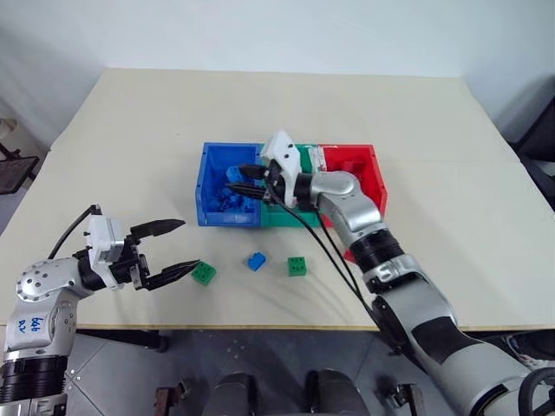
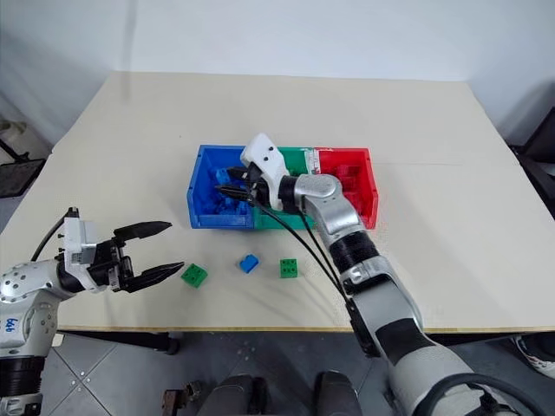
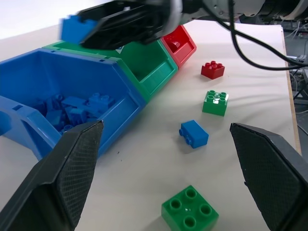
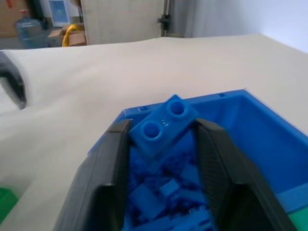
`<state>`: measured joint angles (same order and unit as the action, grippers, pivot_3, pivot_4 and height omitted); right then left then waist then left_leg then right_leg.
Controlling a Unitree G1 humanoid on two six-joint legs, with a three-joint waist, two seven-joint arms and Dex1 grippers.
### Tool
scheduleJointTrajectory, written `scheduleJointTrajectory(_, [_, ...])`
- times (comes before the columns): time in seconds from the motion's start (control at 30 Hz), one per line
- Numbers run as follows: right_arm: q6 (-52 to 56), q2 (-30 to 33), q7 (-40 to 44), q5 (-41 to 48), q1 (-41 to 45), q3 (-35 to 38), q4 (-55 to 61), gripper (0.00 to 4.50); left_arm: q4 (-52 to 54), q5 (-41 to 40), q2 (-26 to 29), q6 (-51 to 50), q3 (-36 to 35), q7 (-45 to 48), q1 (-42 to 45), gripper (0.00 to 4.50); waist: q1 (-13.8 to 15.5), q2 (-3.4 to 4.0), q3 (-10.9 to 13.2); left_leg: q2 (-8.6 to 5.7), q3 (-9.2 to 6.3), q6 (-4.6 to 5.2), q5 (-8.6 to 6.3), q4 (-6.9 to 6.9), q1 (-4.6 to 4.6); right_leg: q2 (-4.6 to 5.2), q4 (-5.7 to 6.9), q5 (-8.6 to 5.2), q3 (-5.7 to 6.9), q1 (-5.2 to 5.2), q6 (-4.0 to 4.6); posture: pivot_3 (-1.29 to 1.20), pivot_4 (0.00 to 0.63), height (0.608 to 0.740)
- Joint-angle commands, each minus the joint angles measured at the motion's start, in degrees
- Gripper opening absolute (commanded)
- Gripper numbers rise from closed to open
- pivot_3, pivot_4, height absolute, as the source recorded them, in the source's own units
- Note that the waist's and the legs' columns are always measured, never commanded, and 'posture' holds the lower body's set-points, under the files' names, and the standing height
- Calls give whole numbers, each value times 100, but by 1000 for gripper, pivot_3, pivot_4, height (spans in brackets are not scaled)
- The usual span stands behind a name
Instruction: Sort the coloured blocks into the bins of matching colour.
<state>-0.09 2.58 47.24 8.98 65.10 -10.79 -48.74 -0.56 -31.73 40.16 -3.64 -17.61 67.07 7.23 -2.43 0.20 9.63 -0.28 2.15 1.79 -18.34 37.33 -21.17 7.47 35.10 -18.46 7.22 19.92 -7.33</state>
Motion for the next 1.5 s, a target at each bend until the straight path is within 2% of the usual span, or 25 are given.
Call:
scheduleJointTrajectory(0.03, [-605, -75, -274, -143, 288, 239, -393, 3315, 207, -36, 6, 103, -107, -71, -21, 4500, -5, 0, 0, 0, -2, 0, 0, 0, 0, -1, 0, 0, -1, 0, 0, 0, 150, 740])
scheduleJointTrajectory(0.13, [-734, 123, 56, -54, 180, 351, -136, 4375, 200, -48, 6, 103, -79, -82, 3, 4500, -2, 0, 0, -1, -5, 0, 0, -1, -1, -1, -1, 0, -24, -1, 0, 0, 150, 740])
scheduleJointTrajectory(0.23, [-515, 633, 745, 227, -353, 463, 890, 4375, 143, -58, 10, 95, -20, -20, 44, 4500, 48, 0, 0, -2, -11, 0, 0, 0, -2, -2, -3, 0, -42, -5, 0, 0, 150, 740])
scheduleJointTrajectory(0.37, [346, 1620, 1816, 880, -1487, 572, 2699, 4375, -20, -36, 16, 124, 41, 71, 152, 4500, 90, -1, 0, -5, -14, 2, -2, 2, -2, 0, -14, 0, -55, -15, 0, 0, 150, 740])
scheduleJointTrajectory(0.47, [748, 2328, 2248, 1172, -2241, 720, 3516, 4375, -172, -2, 16, 164, 82, 127, 258, 4500, 89, 0, 0, -3, -10, 2, -2, 0, 0, 2, -26, 0, -51, -22, 0, 0, 150, 740])
scheduleJointTrajectory(0.67, [1125, 3653, 2821, 1601, -3648, 1389, 4293, 4375, -334, -13, 5, 205, 127, 258, 360, 4500, 92, 4, 2, 8, 16, 0, -2, -9, 3, 3, -59, 0, -34, -25, -1, 0, 150, 740])
scheduleJointTrajectory(0.77, [1066, 4516, 3004, 1623, -4564, 2077, 4137, 4375, -435, -124, 118, 220, 64, 588, 274, 4500, 188, 3, 2, 1, 13, 5, -4, -8, 1, 7, -69, 0, -30, -32, -1, 0, 150, 740])
scheduleJointTrajectory(0.9, [991, 5095, 3025, 1573, -5199, 2566, 3966, 4375, -581, -265, 216, 369, -89, 1138, 78, 4500, 219, 4, 2, 5, 54, 12, -5, -3, 0, 7, -123, -1, -11, -45, -1, 0, 150, 740])
scheduleJointTrajectory(1.1, [965, 5308, 2956, 1572, -5702, 2850, 4076, 4375, -854, -408, 97, 629, -198, 1570, 47, 4500, 231, 4, 2, 17, 74, 11, -5, -3, 6, 11, -125, -1, -1, -43, -1, 0, 150, 740])
scheduleJointTrajectory(1.33, [1189, 4951, 2442, 1530, -5616, 2531, 4530, 4375, -1271, -601, -21, 772, -287, 1928, 167, 4500, 233, 4, 2, 17, 71, 11, -5, -1, 4, 17, -125, 0, 2, -43, -1, 0, 150, 740])
scheduleJointTrajectory(1.5, [1385, 4419, 1761, 1238, -5354, 1961, 4905, 4375, -1223, -851, -288, 711, -423, 1857, 233, 4500, 232, 4, 2, 17, 69, 11, -5, 0, 4, 20, -123, 0, 1, -43, -1, 0, 150, 740])
